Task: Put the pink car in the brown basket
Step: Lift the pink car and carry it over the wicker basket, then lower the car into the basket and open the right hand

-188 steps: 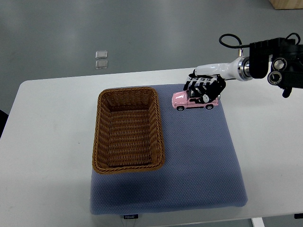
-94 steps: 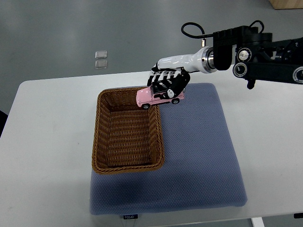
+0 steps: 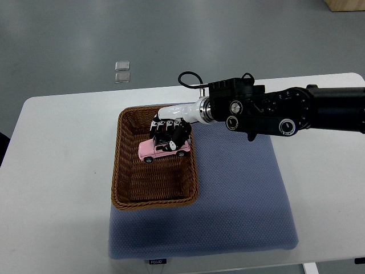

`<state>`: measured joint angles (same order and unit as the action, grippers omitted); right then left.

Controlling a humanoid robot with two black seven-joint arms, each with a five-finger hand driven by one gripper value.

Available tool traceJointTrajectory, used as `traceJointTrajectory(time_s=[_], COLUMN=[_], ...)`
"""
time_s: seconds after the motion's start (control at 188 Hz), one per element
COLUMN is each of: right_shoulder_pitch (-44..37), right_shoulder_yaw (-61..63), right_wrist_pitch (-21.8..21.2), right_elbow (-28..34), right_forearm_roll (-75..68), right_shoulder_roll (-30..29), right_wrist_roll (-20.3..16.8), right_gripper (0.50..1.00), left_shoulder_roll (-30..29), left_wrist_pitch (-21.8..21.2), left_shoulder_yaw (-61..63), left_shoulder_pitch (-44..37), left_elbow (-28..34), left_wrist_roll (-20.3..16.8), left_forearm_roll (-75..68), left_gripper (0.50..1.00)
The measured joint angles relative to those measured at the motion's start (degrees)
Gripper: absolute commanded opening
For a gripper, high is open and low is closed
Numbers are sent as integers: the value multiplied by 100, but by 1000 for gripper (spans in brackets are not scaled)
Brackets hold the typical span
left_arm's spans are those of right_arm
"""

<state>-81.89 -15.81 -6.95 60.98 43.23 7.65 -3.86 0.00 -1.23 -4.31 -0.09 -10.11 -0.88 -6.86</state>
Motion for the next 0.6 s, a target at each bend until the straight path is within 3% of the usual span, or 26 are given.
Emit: traceJointTrajectory(time_s=[0.387, 0.44, 0.499, 0.546, 0.599], right_shoulder_pitch=[118, 118, 120, 147, 187], right_shoulder_yaw=[4, 11, 15, 18, 18], right_wrist_pitch=[149, 169, 235, 311, 390], right_elbow=[-35, -34, -33, -33, -33], right_forearm_roll=[-33, -32, -32, -32, -40], right_shoulder_roll=[-170, -204, -235, -246, -252], right_wrist_roll=[0, 0, 2, 5, 7], right_gripper=[541, 615, 743, 789, 797], left_shoulder_roll=[0, 0, 0, 0, 0], left_wrist_pitch=[0, 0, 0, 0, 0], left_shoulder_yaw=[0, 0, 0, 0, 0], left_shoulder_pitch=[0, 1, 0, 0, 0], left_elbow=[0, 0, 0, 0, 0], left_wrist_roll=[0, 0, 0, 0, 0], left_forearm_roll=[0, 0, 0, 0, 0], left_gripper=[1000, 1000, 1000, 1000, 1000])
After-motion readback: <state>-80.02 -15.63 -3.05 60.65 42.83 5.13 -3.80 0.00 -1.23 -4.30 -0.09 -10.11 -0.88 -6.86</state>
